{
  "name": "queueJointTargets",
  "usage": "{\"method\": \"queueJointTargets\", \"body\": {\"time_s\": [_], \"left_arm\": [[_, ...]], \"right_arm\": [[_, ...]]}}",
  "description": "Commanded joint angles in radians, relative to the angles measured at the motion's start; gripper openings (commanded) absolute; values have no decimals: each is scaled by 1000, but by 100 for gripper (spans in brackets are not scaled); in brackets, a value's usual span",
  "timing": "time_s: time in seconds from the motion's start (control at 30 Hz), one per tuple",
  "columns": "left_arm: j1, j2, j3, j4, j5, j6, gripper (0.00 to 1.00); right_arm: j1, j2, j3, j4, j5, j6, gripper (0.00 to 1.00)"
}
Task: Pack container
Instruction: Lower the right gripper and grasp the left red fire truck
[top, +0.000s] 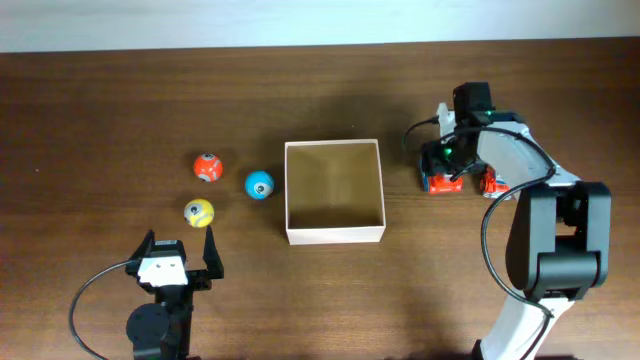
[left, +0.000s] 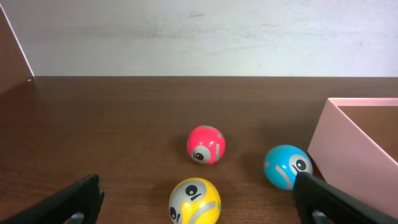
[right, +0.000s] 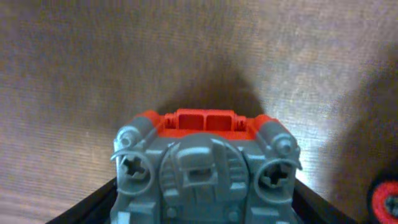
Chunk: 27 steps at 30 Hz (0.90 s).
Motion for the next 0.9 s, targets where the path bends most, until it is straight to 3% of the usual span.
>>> {"method": "queueJointTargets", "body": {"time_s": [0.0,0.17,0.23,0.37,0.57,0.87], "left_arm": [[-3,-6,-2,-8,-3,19,99],[-3,-6,-2,-8,-3,19,99],[-3,-6,-2,-8,-3,19,99],[-3,-6,-2,-8,-3,19,99],[-3,-6,-2,-8,-3,19,99],[-3,-6,-2,-8,-3,19,99]], "right_arm": [[-1,5,-47,44,-19,11,68],[0,5,-75,105,-19,11,70],[0,5,-75,108,-19,11,83],[0,5,-75,108,-19,11,87],[0,5,-75,103,-20,11,82],[-1,9,-89,106,-19,0,82]]}}
